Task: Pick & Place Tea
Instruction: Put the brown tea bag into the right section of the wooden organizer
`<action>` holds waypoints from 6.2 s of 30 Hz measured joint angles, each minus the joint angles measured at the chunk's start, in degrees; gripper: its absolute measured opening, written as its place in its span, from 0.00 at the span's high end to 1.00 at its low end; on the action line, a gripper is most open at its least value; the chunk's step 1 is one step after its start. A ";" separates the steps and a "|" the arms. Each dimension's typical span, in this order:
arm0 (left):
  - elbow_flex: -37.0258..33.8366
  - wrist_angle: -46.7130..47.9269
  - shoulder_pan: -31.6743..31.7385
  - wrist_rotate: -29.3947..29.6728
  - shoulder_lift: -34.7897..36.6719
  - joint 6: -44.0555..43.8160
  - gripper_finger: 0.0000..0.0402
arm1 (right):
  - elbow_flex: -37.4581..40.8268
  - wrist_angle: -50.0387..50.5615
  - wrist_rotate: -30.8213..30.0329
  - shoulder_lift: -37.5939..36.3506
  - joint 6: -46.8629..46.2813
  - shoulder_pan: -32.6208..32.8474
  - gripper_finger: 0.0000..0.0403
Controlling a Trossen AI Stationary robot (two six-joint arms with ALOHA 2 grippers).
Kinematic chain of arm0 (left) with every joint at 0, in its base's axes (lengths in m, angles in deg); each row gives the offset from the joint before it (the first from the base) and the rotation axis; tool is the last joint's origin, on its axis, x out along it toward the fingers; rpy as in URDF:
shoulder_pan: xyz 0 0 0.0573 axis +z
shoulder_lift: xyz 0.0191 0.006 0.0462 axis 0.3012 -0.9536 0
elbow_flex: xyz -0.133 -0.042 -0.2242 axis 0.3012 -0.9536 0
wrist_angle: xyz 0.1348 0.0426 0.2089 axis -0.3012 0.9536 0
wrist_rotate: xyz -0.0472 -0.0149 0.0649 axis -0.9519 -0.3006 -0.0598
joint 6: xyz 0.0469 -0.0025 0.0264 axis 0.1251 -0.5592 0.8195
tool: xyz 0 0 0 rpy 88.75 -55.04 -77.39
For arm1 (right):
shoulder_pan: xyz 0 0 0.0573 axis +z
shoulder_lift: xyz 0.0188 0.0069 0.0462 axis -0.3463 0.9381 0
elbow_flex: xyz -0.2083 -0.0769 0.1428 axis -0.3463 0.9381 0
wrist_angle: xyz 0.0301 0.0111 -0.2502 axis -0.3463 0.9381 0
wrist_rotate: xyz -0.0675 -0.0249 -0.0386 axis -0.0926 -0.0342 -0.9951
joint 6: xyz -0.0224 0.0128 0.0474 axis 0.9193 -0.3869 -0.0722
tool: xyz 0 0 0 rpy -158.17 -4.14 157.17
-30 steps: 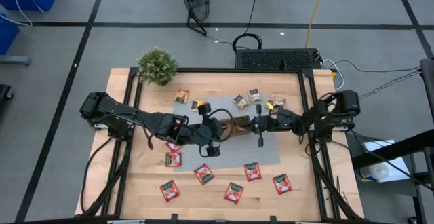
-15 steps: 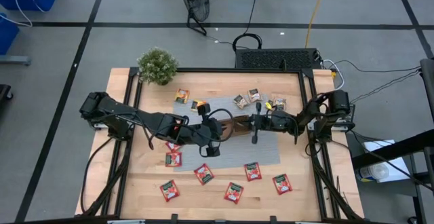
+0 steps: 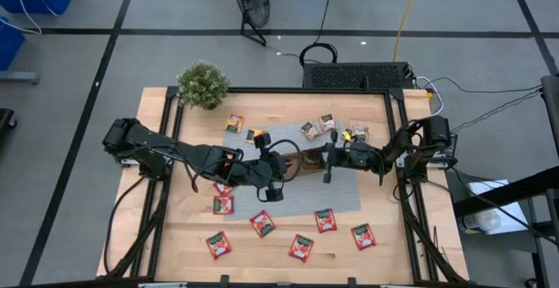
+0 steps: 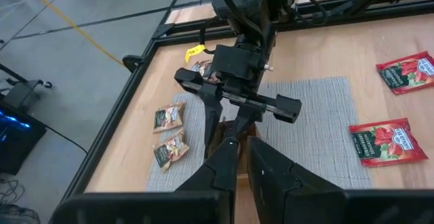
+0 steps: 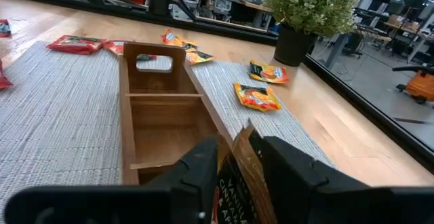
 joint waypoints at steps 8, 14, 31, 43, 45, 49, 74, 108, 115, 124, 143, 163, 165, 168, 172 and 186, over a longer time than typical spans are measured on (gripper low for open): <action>0.00 0.04 0.00 -0.01 0.00 -0.26 0.90 | 0.07 -0.38 0.00 -1.59 1.76 0.00 0.70; 0.00 0.04 0.09 -0.01 0.00 -0.26 0.90 | 0.07 0.73 -1.13 -8.12 5.43 0.13 0.71; 0.00 -0.01 1.34 0.01 0.00 -0.96 0.90 | -18.46 66.20 -5.55 -24.54 13.40 11.65 1.00; 0.00 0.04 2.27 0.01 0.00 -1.07 0.90 | -22.93 74.07 -8.59 -16.00 12.09 8.03 1.00; 0.00 0.35 2.27 0.01 0.00 -1.07 0.90 | -22.91 73.83 -11.02 -15.79 12.03 7.20 1.00; 0.00 0.56 2.27 0.01 0.00 -1.07 0.90 | -22.91 73.30 -13.22 -15.69 12.50 5.96 1.00; 0.00 0.06 2.27 0.01 0.00 -2.44 0.90 | -20.71 102.93 -37.25 -40.73 -10.31 14.21 0.93; -1.76 -10.54 2.64 0.16 1.12 -0.06 0.90 | -8.19 108.14 -20.79 -48.15 -25.87 -11.80 0.52; -19.03 -29.06 2.67 0.37 11.58 2.21 0.90 | -6.95 106.66 -18.47 -47.97 -25.55 -11.80 0.53; -43.42 -48.92 3.24 0.80 28.45 1.04 0.90 | -6.95 106.54 -18.78 -46.14 -25.33 -13.52 0.54; -50.93 -49.71 3.23 0.71 34.38 -1.49 0.90 | -6.95 103.37 -15.69 -38.53 -23.53 -20.00 0.63; -50.92 -49.59 3.23 0.65 34.36 -1.65 0.90 | -6.95 96.64 -11.81 -38.06 -15.62 -16.02 0.61; -50.91 -49.59 3.23 0.64 34.37 -2.15 0.90 | -6.95 96.33 -13.29 -37.04 -15.00 -16.02 0.60; -50.90 -49.59 3.23 0.63 34.36 -2.16 0.90 | -6.95 94.29 -14.08 -34.32 -13.56 -16.22 0.59; -50.90 -49.57 3.23 0.63 34.36 -2.19 0.90 | -7.13 91.59 -13.66 -30.15 -12.31 -16.22 0.59; -50.88 -49.27 3.23 0.64 34.36 -2.34 0.90 | -7.10 89.54 -13.27 -26.95 -9.66 -16.22 0.97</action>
